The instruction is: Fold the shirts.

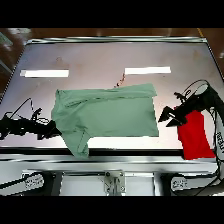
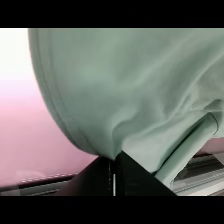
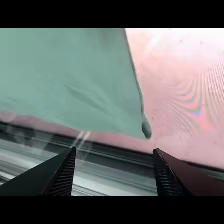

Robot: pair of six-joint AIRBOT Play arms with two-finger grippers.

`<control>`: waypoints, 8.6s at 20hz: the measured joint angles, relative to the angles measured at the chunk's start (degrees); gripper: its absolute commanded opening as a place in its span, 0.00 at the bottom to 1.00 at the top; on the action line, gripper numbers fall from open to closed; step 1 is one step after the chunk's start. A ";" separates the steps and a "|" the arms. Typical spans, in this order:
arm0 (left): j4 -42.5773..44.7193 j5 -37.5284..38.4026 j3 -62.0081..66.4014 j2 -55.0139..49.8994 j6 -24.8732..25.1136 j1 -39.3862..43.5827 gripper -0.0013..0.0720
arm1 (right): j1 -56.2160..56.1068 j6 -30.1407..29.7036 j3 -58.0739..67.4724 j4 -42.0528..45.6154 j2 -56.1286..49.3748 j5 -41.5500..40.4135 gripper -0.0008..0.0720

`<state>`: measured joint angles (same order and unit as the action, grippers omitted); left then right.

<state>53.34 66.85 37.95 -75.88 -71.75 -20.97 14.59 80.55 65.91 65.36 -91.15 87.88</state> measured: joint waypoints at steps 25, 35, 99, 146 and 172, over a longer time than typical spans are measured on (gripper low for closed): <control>-0.90 0.04 42.82 20.59 0.63 -0.04 0.06 | -8.72 -5.77 15.02 -3.96 29.40 -22.16 0.09; 7.96 1.79 79.76 34.38 -8.96 -0.07 0.06 | -8.66 2.58 44.61 6.12 47.84 -19.23 0.09; 12.90 1.70 42.62 -21.75 -5.88 13.46 0.06 | -9.60 6.12 7.06 4.85 -2.43 -35.06 0.09; -0.63 1.66 -8.02 2.86 6.34 2.60 0.66 | 6.27 0.79 -20.09 -3.45 26.71 -14.75 0.82; -3.28 8.13 -4.72 5.07 6.58 8.74 0.06 | 6.34 3.15 -33.24 -4.63 18.16 -21.07 0.60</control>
<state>50.06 74.98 33.23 -70.81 -65.17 -12.23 20.93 83.70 32.67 60.73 -72.99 66.81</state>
